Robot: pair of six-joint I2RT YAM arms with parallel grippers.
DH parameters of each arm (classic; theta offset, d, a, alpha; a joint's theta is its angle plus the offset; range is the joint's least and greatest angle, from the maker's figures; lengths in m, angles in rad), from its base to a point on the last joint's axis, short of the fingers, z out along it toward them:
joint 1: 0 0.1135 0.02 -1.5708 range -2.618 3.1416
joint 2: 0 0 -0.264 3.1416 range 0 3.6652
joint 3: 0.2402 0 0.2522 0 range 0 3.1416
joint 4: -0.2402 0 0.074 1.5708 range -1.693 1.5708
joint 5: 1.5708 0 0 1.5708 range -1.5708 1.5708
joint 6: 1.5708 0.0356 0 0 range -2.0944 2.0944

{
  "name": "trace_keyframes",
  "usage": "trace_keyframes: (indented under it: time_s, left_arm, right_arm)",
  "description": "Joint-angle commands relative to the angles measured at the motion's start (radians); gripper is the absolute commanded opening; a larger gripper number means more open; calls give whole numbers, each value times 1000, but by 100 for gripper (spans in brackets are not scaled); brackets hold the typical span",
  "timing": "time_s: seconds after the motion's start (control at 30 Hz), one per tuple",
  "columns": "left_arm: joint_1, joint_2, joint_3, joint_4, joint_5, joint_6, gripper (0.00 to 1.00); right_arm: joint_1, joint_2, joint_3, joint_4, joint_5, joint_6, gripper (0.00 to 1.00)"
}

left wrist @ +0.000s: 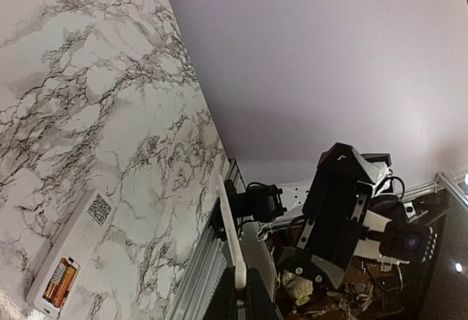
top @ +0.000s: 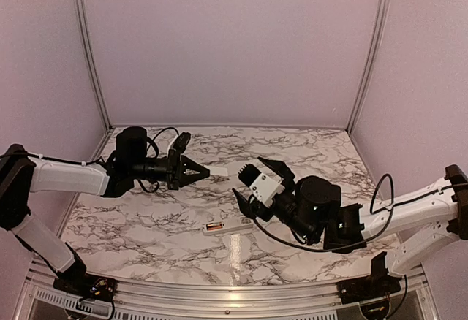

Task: Load the batteries into the remote control
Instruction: Adjust the remote control without the battery cover at the center of the board.

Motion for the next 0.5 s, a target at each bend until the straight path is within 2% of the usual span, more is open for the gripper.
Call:
trace_keyframes:
  time_s: [0.0, 0.13, 0.23, 0.37, 0.47]
  left_arm:
    - [15, -127, -106, 39, -49, 94, 0]
    - [15, -195, -211, 72, -85, 86, 0]
    - [15, -231, -315, 186, -125, 6, 0]
    - [15, -260, -414, 236, -201, -43, 0]
    - [13, -240, -457, 262, -216, -64, 0]
  right_arm:
    - [-123, -139, 47, -263, -358, 357, 90]
    - [-248, -202, 34, -289, -593, 491, 92]
    - [-341, -188, 66, -345, -720, 559, 91]
    - [-444, -114, 101, -404, -832, 644, 91]
    - [-546, -21, 106, -396, -975, 720, 91]
